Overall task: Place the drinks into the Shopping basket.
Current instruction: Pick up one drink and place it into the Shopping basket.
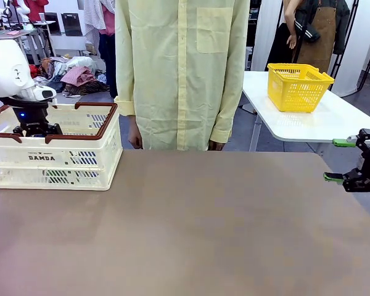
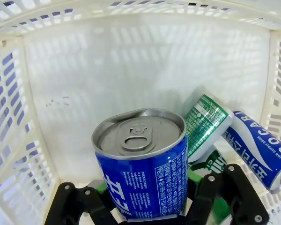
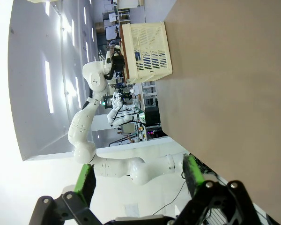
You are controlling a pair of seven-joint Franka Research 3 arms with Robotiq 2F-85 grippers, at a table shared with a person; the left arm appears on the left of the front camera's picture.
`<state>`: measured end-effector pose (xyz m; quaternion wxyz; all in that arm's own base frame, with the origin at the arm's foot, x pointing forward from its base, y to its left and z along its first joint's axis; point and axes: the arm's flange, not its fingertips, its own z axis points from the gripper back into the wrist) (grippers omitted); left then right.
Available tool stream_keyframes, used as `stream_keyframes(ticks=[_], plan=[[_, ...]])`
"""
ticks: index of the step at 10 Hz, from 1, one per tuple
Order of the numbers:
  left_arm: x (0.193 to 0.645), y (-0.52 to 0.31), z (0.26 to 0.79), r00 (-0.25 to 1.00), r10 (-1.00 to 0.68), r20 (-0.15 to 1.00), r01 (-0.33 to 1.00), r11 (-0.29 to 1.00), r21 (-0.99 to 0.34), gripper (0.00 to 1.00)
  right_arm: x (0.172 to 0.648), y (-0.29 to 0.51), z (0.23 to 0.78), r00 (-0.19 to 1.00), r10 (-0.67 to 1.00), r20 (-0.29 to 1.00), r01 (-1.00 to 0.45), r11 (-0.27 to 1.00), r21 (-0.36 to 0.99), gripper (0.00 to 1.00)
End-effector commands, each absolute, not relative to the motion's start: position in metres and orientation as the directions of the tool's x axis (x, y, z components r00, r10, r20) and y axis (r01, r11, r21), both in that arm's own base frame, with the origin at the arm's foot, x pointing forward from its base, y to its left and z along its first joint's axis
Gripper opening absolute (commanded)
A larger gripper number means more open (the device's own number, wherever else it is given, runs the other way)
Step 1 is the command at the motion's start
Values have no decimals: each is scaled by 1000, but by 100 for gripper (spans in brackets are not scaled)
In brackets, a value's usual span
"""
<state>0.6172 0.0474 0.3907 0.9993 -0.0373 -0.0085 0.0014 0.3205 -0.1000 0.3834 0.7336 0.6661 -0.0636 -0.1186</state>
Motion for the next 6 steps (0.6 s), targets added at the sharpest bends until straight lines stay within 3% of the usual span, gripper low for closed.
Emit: stream_keyframes(ticks=[1,2,3,6], plan=[[623,50,396,999,-35,2,35,997,-65,19,322,-98,387,960,-270,-69,92,73,993,100],[624,50,396,999,-34,-4,33,997,-67,66,322,-98,387,960,-270,-69,92,73,993,100],[624,50,395,999,-30,-13,29,997,-69,100,322,-98,387,960,-270,-69,92,73,993,100],[624,50,397,1000,-25,-15,24,997,-73,100,322,-98,387,960,-270,-69,92,73,993,100]])
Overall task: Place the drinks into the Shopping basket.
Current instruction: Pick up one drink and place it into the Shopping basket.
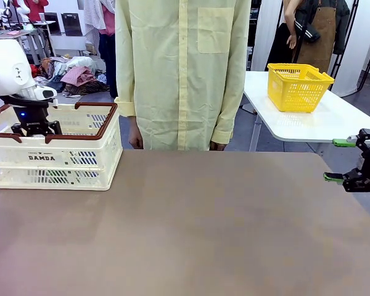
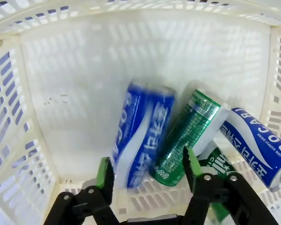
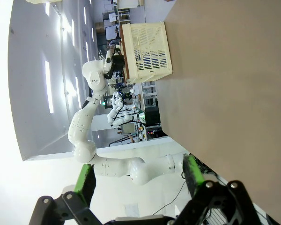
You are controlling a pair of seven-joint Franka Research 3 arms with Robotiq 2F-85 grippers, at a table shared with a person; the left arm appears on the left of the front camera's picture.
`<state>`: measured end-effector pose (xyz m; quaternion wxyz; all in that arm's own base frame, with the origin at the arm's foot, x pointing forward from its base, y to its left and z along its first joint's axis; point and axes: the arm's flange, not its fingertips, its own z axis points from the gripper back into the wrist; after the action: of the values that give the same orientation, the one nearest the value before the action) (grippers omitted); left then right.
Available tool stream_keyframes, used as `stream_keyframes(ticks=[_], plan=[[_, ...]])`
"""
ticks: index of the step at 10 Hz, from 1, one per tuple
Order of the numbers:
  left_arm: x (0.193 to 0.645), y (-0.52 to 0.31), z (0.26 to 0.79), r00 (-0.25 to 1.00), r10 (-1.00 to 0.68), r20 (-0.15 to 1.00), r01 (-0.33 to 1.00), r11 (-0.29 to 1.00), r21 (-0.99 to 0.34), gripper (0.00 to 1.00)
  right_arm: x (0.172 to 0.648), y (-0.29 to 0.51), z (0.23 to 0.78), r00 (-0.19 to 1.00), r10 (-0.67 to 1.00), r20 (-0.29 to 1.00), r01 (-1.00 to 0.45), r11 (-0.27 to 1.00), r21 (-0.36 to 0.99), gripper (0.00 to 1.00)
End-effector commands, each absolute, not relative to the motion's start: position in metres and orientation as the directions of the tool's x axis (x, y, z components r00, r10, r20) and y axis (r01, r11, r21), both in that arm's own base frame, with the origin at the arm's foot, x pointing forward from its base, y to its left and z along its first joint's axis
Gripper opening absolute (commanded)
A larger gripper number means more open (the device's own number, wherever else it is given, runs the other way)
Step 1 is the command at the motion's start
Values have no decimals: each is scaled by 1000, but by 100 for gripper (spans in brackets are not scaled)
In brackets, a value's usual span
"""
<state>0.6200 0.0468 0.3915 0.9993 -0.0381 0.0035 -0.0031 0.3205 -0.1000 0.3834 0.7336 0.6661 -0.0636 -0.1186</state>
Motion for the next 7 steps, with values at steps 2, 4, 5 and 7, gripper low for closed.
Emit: stream_keyframes(ticks=[2,4,5,7], plan=[[624,50,397,1000,-29,-11,28,997,-73,100,322,-98,387,960,-270,-69,92,73,993,100],[624,51,398,999,-36,-8,35,996,-77,100,322,-98,387,960,-270,-69,92,73,993,100],[622,53,400,999,-46,1,46,995,-91,100,322,-98,387,960,-270,-69,92,73,993,100],[617,57,415,989,-149,16,149,971,-185,100,322,-98,387,960,-270,-69,92,73,993,100]])
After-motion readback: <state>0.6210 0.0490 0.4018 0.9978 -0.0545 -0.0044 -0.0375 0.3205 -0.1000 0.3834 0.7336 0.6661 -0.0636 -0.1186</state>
